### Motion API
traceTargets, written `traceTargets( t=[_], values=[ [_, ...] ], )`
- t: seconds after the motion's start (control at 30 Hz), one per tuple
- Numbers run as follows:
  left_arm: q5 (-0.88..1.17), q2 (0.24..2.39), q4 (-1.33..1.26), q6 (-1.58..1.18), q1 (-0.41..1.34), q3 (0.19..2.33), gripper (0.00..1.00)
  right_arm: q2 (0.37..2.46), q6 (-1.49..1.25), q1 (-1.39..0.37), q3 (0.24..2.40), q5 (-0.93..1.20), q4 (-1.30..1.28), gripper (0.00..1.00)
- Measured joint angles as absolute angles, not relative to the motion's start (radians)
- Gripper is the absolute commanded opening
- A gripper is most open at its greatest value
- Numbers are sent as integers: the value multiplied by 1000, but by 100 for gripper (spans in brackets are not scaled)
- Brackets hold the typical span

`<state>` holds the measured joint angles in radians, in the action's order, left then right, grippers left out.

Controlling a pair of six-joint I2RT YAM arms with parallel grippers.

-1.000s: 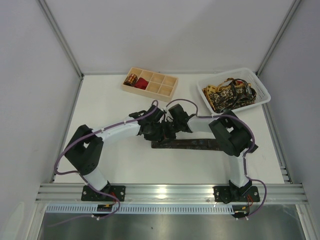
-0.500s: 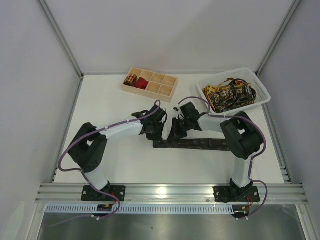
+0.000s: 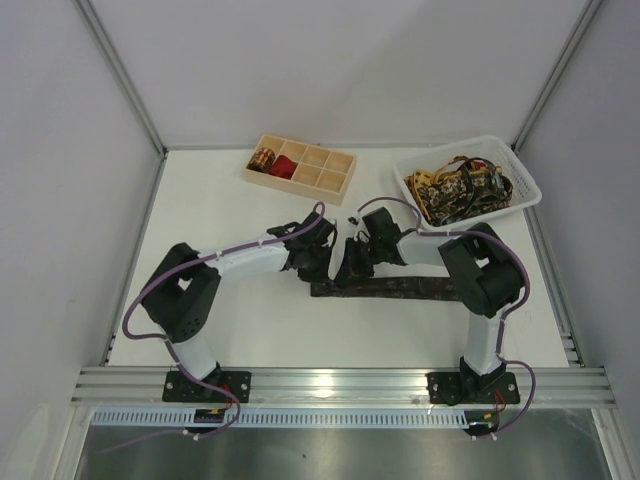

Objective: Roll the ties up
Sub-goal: Roll the tie

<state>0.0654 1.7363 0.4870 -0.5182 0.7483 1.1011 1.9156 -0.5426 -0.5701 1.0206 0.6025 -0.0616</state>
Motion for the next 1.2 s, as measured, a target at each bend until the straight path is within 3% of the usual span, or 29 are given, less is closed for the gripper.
traceTargets(
  t=[0.7,1.2],
  values=[
    [147,1719,297,-542,765,1015,52,1974,-539,-506,1176,655,-118,0],
    [160,1680,179,-542,777,937,58,1978,-558,-502,1096,827,-59,0]
  ],
)
